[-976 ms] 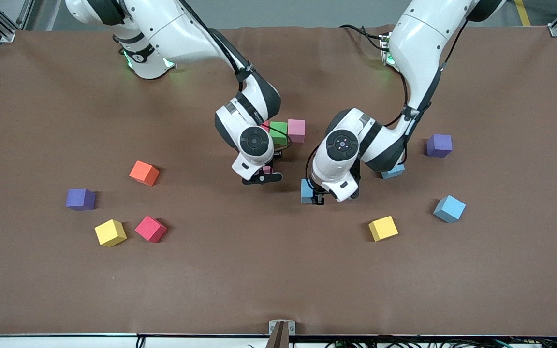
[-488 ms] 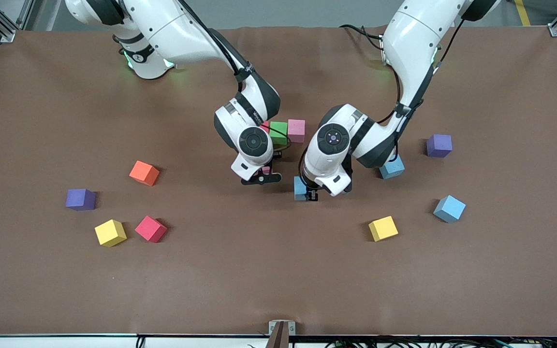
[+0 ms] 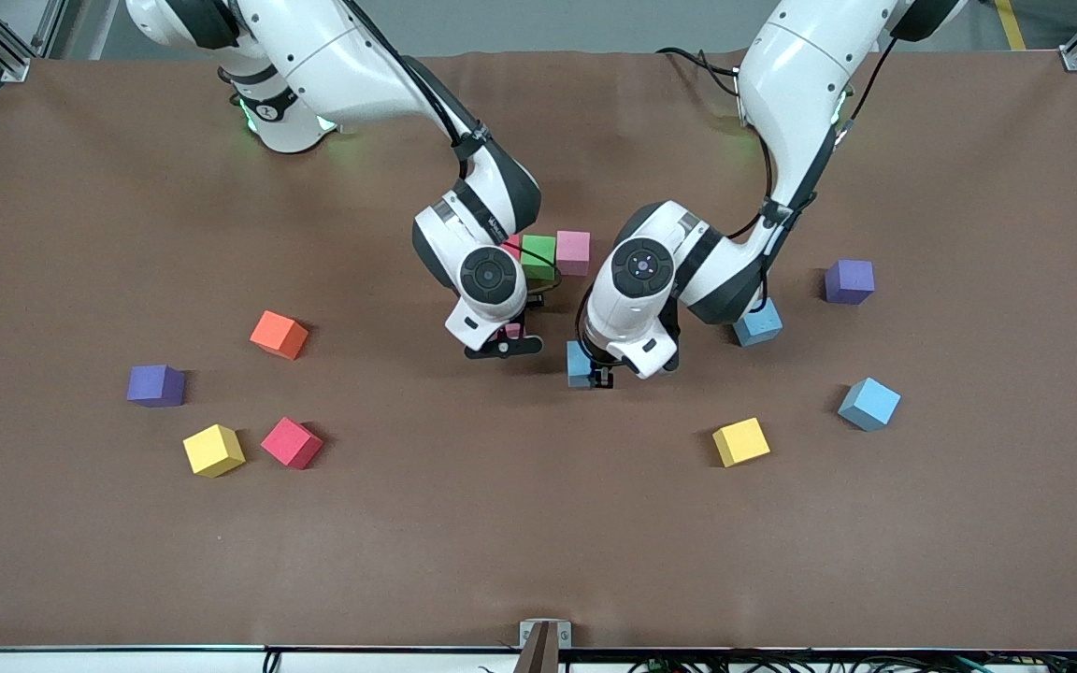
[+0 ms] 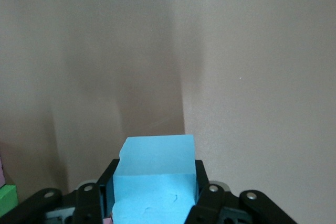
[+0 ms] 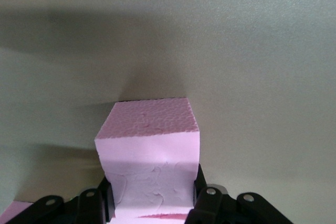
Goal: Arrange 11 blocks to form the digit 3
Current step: 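Lower pink below pink with the right gripper while the left gripper places blue, then grasp the red cube with the right gripper while the left gripper holds blue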
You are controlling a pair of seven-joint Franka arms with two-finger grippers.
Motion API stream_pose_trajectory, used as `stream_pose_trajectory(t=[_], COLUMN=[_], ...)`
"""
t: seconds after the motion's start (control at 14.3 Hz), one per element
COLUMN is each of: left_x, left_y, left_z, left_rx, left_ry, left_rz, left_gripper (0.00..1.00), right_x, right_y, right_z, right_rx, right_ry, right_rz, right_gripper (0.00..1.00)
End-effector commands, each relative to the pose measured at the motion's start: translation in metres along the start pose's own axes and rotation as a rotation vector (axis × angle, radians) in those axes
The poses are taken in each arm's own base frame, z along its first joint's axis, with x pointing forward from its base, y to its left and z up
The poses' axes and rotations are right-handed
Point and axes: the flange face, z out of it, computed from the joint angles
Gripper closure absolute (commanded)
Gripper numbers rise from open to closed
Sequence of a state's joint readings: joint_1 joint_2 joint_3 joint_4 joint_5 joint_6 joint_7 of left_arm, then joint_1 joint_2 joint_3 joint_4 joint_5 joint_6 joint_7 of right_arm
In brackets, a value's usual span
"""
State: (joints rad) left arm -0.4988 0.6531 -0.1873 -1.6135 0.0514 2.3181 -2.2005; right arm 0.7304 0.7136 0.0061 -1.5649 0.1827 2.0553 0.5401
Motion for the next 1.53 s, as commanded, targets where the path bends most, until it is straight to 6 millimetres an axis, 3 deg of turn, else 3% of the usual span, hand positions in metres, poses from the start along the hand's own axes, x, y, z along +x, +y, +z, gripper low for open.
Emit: stream_pose_trajectory(t=[0.0,0.14,0.21,0.28,0.49,0.63,0.84,0.98,1.05,1.26,1.46], left_x=[-0.001,-0.005,-0.006,-0.006,-0.006,-0.006,-0.009,-0.017,-0.025,-0.035,-0.05], left_y=[-0.002,-0.005,-0.005,-0.005,-0.005,-0.005,-0.01,-0.017,-0.023,-0.037,-0.065], left_z=[-0.001,-0.001,-0.002,-0.002,-0.002,-0.001,0.003,0.009,0.014,0.022,0.038], left_rx=[-0.007,-0.006,-0.008,-0.008,-0.009,-0.011,-0.001,0.004,0.005,0.011,0.007], left_ry=[-0.008,-0.009,-0.008,-0.008,-0.007,-0.005,-0.001,0.001,-0.001,0.003,-0.004], left_rz=[-0.009,-0.004,-0.003,-0.003,0.001,0.003,-0.003,-0.034,-0.053,-0.127,-0.146], left_gripper=[0.91,0.91,0.91,0.91,0.91,0.91,0.91,0.91,0.91,0.91,0.91], right_x=[-0.006,-0.006,-0.006,-0.006,-0.006,-0.008,-0.001,0.014,0.027,0.065,0.104], right_y=[0.008,0.008,0.008,0.008,0.007,0.011,0.035,0.073,0.101,0.189,0.281], right_z=[-0.004,-0.004,-0.004,-0.005,-0.02,-0.045,-0.1,-0.134,-0.144,-0.156,-0.168], right_rx=[0.01,0.01,0.01,0.011,0.024,0.028,0.042,0.053,0.058,0.078,0.137], right_ry=[-0.011,-0.011,-0.011,-0.01,0.007,0.011,-0.002,0.005,0.019,0.044,0.159], right_rz=[0.011,0.013,0.017,0.02,0.013,0.016,0.045,0.104,0.153,0.288,0.422], right_gripper=[0.42,0.39,0.13,0.0,0.0,0.0,0.0,0.0,0.0,0.0,0.0])
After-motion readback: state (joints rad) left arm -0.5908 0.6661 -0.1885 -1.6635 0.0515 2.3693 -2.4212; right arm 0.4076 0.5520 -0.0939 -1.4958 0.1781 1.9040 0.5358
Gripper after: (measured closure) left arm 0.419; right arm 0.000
